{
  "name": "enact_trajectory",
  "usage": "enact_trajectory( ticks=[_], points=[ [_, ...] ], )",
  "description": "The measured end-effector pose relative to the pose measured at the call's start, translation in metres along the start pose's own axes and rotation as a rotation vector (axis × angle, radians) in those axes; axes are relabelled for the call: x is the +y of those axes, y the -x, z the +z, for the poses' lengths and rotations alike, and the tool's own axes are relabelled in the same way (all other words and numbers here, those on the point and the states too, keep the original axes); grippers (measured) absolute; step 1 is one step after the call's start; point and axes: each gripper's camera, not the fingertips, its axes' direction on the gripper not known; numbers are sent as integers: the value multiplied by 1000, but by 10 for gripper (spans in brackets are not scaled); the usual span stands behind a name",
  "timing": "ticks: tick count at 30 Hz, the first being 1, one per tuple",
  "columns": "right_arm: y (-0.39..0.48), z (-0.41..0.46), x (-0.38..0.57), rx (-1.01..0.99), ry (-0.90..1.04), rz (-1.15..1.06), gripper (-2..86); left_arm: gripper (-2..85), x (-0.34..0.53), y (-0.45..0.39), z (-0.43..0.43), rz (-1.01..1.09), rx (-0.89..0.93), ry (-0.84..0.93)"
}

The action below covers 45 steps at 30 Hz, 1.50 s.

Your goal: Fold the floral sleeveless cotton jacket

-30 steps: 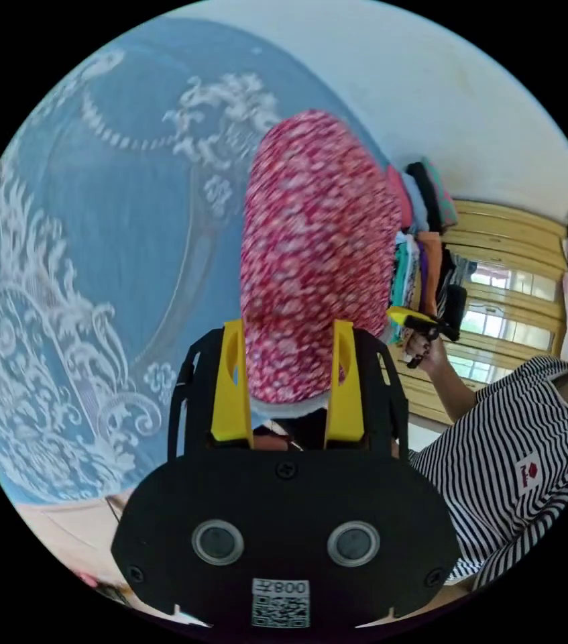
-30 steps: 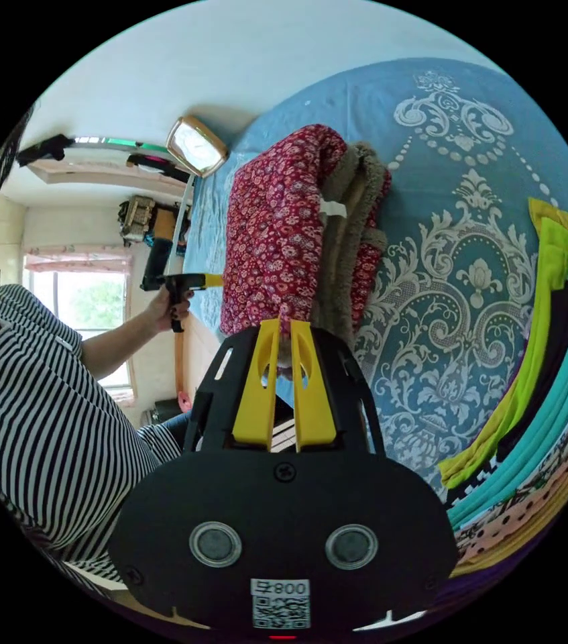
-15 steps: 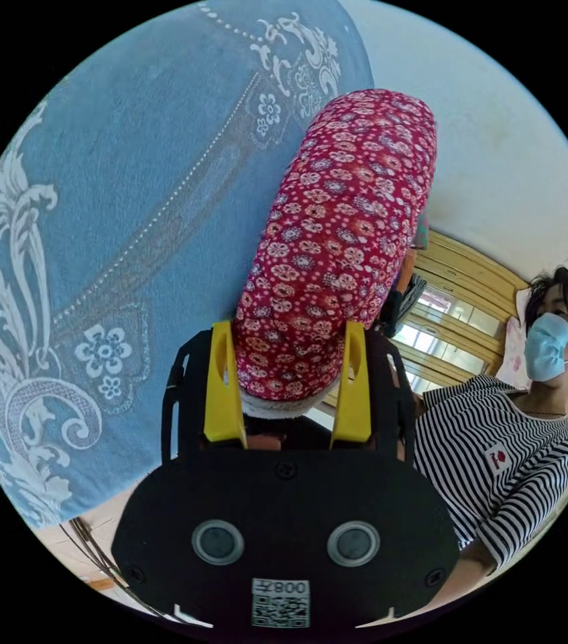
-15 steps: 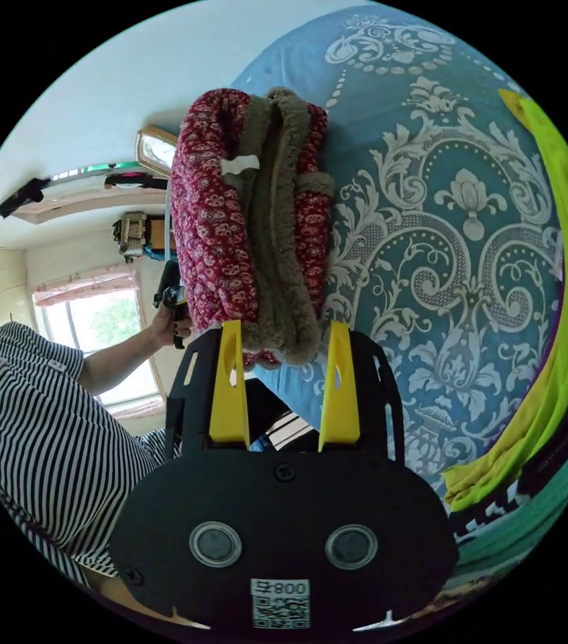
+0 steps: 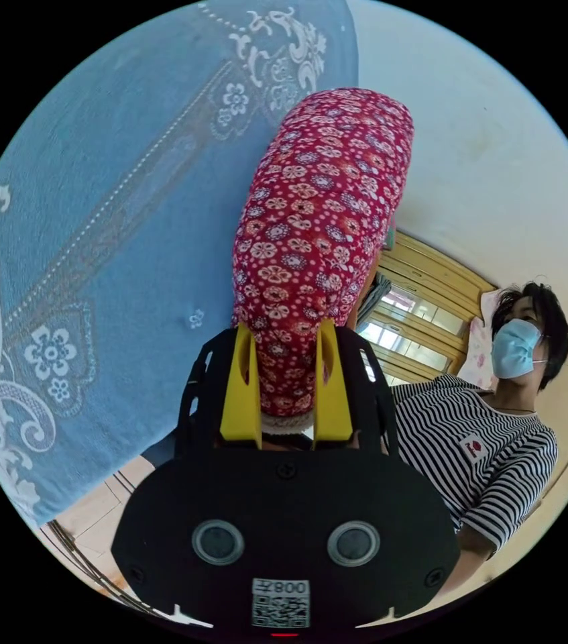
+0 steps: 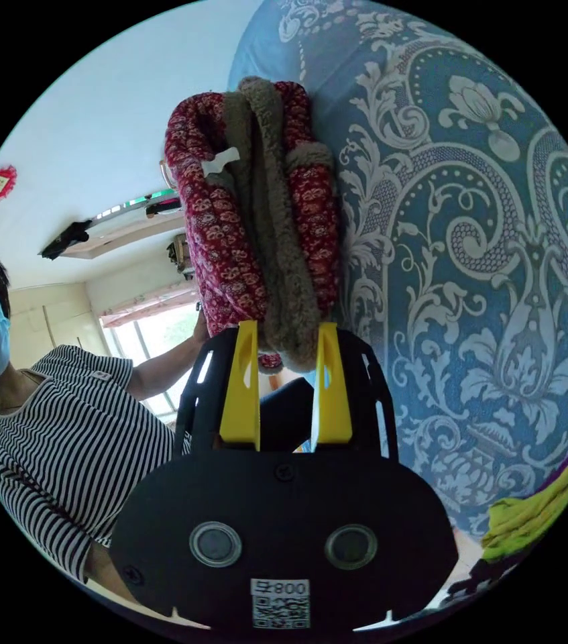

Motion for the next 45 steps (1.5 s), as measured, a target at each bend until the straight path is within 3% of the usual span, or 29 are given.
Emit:
enact_trajectory(
  ticks=[16, 28, 38, 45],
  points=[
    [97, -169, -9, 51, -220, -61, 116, 128, -51, -192, 18, 191, 90, 58],
    [156, -374, -113, 197, -346, -270, 115, 128, -191, -389, 109, 435, 132, 17],
    [116, -570, -248, 312, -384, -260, 114, 128, -351, -521, 259, 457, 150, -9],
    [42, -617, -328, 354, -354, -112, 111, 130, -421, -546, 349, 307, 67, -12]
  ],
)
